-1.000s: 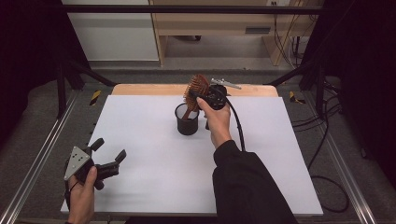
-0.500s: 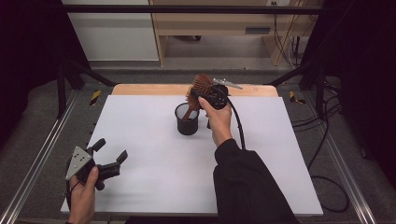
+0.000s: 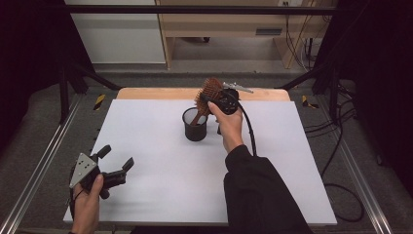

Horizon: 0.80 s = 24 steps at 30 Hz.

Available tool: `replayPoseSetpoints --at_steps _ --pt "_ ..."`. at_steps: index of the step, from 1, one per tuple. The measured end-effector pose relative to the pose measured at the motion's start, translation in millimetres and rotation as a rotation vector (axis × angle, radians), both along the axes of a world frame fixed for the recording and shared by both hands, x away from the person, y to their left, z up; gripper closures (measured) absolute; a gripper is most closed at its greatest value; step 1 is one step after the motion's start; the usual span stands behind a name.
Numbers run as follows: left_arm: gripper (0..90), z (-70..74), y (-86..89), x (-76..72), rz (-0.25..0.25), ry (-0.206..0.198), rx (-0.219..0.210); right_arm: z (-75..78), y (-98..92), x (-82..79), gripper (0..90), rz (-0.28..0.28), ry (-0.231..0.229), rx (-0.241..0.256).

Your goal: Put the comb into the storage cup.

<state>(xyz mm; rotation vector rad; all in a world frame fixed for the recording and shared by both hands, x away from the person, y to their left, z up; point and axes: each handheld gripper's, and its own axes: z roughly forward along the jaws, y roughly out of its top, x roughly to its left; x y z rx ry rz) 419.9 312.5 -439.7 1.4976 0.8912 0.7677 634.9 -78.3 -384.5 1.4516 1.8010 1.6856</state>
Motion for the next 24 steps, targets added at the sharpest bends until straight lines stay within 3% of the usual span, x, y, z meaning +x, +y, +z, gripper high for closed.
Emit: replayPoseSetpoints --at_steps 24 --pt "3.5 -0.3 -1.4 -0.1 -0.011 0.005 0.006 -0.9 -2.0 -1.5 38.1 0.037 -0.036 -0.089"
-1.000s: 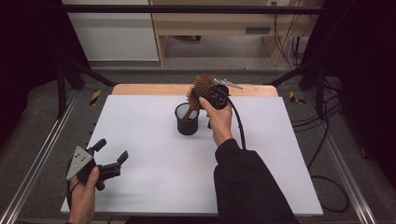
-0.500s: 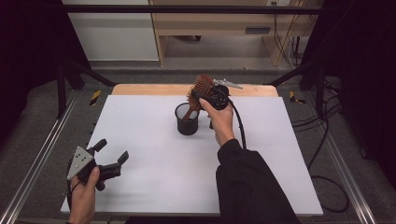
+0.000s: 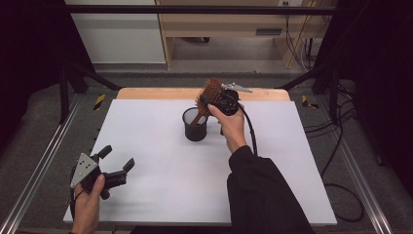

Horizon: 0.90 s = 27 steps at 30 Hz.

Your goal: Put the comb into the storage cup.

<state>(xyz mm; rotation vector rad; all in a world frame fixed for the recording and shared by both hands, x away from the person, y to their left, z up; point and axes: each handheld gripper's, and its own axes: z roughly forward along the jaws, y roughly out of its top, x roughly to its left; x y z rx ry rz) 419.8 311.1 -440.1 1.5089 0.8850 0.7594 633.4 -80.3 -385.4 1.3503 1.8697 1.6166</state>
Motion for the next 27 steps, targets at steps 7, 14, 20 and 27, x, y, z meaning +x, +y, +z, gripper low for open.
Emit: replayPoseSetpoints --at_steps 7,14,20,27 --pt "3.5 0.2 0.0 -0.3 -0.001 -0.001 0.001 0.3 0.2 -0.8 37.2 0.001 -0.001 -0.015" --pt "3.4 0.1 -1.2 -0.3 -0.008 0.000 0.004 0.1 0.2 -1.0 36.1 0.002 -0.004 -0.025" --pt "3.4 0.1 -0.9 -0.3 -0.008 0.001 0.002 -0.4 0.4 -1.7 34.7 -0.002 -0.007 -0.043" --pt "3.4 0.0 -1.6 -0.2 -0.011 0.001 0.003 0.6 1.4 -2.6 31.1 -0.014 -0.011 -0.064"
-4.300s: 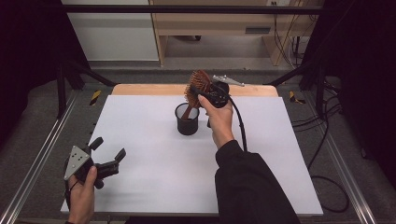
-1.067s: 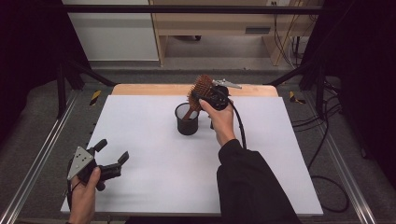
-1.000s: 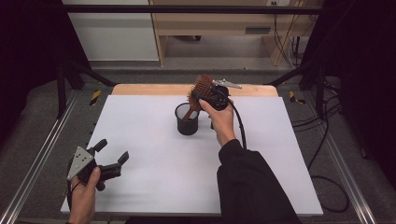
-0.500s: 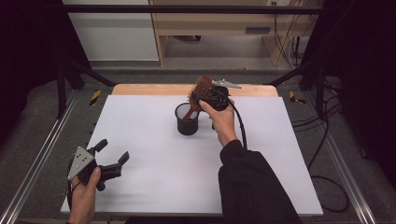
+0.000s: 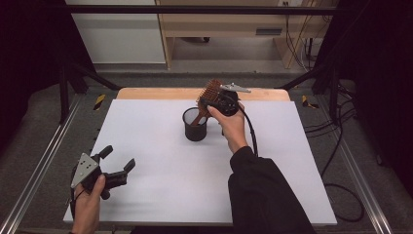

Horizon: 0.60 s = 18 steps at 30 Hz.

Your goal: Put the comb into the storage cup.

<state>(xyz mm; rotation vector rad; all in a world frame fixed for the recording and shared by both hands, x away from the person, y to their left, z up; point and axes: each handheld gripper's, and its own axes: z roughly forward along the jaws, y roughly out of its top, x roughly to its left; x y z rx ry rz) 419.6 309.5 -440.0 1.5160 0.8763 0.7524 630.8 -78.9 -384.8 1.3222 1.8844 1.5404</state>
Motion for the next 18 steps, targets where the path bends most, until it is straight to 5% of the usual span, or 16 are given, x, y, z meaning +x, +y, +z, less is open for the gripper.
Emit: replayPoseSetpoints --at_steps 18 --pt "3.5 0.3 0.7 -0.2 0.000 -0.001 -0.001 -0.6 3.5 -0.5 17.8 -0.013 0.006 -0.019"
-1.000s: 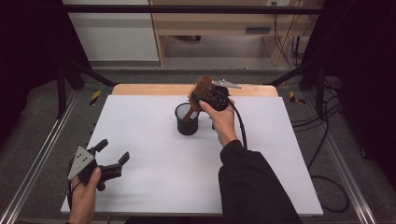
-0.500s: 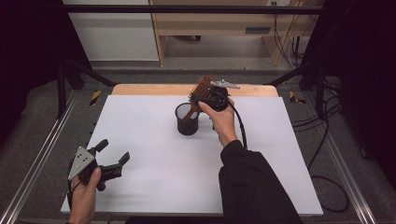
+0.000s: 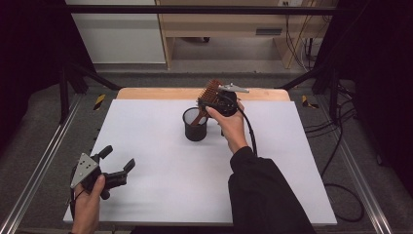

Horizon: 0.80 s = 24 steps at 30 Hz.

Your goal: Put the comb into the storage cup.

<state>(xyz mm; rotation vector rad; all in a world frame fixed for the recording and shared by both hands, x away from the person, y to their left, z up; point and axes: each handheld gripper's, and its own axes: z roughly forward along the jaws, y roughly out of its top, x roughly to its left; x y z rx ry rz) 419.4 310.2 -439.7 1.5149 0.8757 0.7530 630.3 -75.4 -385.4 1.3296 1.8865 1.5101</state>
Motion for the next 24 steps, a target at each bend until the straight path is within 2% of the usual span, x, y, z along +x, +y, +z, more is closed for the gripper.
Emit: replayPoseSetpoints --at_steps 9,24 --pt "3.4 0.1 0.2 -0.1 0.000 0.000 0.001 1.0 -0.1 -0.7 8.7 -0.015 0.015 0.000" --pt "3.4 0.0 0.2 -0.1 0.002 0.000 0.001 9.4 -6.1 -7.4 6.1 -0.024 0.000 -0.009"
